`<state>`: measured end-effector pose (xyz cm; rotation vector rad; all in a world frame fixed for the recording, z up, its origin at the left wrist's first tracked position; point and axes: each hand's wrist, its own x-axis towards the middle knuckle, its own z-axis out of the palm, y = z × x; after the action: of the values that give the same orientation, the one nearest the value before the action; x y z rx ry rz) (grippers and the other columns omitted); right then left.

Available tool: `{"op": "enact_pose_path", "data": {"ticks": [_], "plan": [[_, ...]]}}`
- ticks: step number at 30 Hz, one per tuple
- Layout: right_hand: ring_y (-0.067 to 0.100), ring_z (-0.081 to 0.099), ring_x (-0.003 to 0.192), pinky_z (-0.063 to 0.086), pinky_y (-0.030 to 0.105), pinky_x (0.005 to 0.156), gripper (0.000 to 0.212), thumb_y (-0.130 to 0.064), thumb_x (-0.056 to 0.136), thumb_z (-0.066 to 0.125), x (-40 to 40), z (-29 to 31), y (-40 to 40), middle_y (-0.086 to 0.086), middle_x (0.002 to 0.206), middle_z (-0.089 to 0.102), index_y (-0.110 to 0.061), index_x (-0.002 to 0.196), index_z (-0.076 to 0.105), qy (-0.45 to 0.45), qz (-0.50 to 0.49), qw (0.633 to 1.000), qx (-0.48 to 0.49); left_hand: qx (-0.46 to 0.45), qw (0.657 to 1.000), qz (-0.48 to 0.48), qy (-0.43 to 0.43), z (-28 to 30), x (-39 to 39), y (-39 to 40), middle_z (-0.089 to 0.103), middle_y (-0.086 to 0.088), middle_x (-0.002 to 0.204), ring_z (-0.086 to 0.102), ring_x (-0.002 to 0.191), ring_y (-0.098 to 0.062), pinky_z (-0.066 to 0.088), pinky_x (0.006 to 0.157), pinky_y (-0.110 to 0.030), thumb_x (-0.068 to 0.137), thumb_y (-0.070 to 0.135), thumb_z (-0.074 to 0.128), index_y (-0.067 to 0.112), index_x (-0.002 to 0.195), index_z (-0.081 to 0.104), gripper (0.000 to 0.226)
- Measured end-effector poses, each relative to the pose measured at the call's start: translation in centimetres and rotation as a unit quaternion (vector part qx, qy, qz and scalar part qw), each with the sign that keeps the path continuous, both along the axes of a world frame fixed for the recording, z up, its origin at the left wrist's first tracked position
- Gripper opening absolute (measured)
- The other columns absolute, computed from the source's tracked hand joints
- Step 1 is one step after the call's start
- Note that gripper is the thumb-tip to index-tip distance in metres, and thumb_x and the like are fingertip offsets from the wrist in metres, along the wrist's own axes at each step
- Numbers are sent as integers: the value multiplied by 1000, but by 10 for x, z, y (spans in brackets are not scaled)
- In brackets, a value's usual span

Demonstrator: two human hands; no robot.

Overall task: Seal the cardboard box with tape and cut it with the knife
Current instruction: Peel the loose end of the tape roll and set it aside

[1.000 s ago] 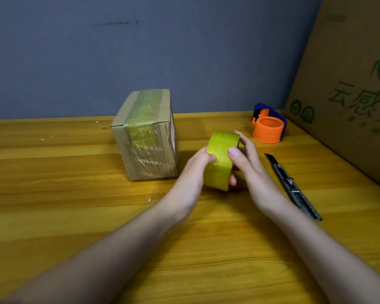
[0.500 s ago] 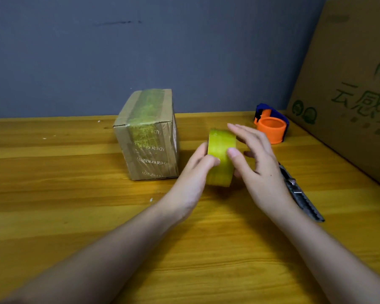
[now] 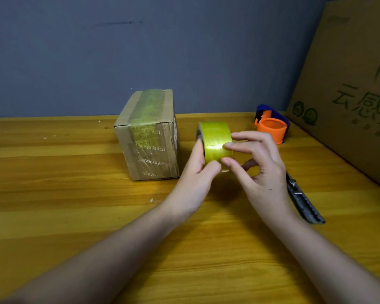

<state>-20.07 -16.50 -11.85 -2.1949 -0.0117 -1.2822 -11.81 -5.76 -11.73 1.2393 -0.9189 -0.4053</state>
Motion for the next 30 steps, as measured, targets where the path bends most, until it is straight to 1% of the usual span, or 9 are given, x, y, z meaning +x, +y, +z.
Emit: {"op": "enact_pose_path", "data": {"ticks": [5, 9, 11, 14, 17, 20, 23, 26, 30], "plan": [[3, 54, 92, 50, 28, 64, 19, -17, 82, 69, 1, -3, 0, 3, 102, 54, -15, 100, 66, -7, 10, 1000, 20, 12, 1000, 3, 2, -2, 0, 0, 58, 11, 108, 56, 97, 11, 43, 83, -7, 82, -1, 38, 11, 132, 41, 51], [3, 52, 87, 43, 17, 73, 10, -10, 80, 71, 2, -2, 1, 4, 91, 55, -11, 89, 67, -12, 14, 1000, 22, 19, 1000, 14, 3, -2, 1, 0, 59, 15, 105, 56, 96, 11, 42, 83, -6, 77, 4, 38, 13, 130, 42, 54], [8, 53, 86, 42, 17, 74, 5, -7, 80, 71, 1, -2, 3, 4, 87, 56, -8, 84, 68, -16, 3, 1000, 6, 16, 1000, 11, 8, -2, 0, 0, 59, 15, 102, 56, 93, 11, 42, 81, -5, 77, 3, 38, 11, 130, 42, 54], [8, 56, 87, 46, 26, 65, 11, -14, 82, 69, 1, -2, 6, -1, 91, 56, -15, 92, 65, -35, -6, 999, 28, 1, 1000, 21, 24, -3, -2, -2, 59, 10, 98, 57, 87, 9, 43, 76, -6, 75, 4, 38, 0, 134, 39, 58], [7, 59, 91, 49, 27, 63, 28, -22, 82, 68, 1, -1, 8, -8, 99, 57, -26, 109, 59, -46, -11, 997, 66, -3, 999, 17, 37, -4, -4, -3, 60, 7, 104, 58, 94, 4, 45, 80, -10, 76, 5, 39, 4, 137, 36, 61], [3, 57, 90, 46, 22, 63, 26, -25, 82, 67, 1, -2, 7, -10, 99, 57, -24, 108, 61, -46, -21, 997, 49, -7, 999, 16, 42, -3, -5, -3, 58, 5, 107, 57, 97, 3, 45, 83, -10, 75, 4, 39, 4, 138, 34, 64], [2, 56, 89, 44, 18, 63, 23, -23, 83, 67, 0, -2, 5, -6, 99, 58, -19, 106, 64, -48, -23, 999, 12, 0, 999, 15, 31, -2, -6, -2, 58, 11, 106, 57, 94, 11, 43, 82, -7, 76, 3, 39, 6, 136, 36, 60], [0, 56, 89, 46, 25, 58, 22, -19, 82, 69, 0, -2, 4, -6, 99, 58, -19, 104, 64, -48, -11, 999, 14, 4, 999, 21, 25, -2, -6, -2, 57, 13, 108, 56, 96, 12, 42, 84, -6, 76, 1, 39, 4, 137, 34, 61], [2, 55, 93, 48, 31, 62, 18, -17, 81, 69, 1, -1, 6, -9, 98, 57, -19, 98, 63, -41, 15, 997, 60, 6, 999, 33, 8, -3, -6, -1, 54, 11, 116, 52, 104, 8, 41, 91, -7, 77, 4, 39, 6, 141, 31, 65]]}}
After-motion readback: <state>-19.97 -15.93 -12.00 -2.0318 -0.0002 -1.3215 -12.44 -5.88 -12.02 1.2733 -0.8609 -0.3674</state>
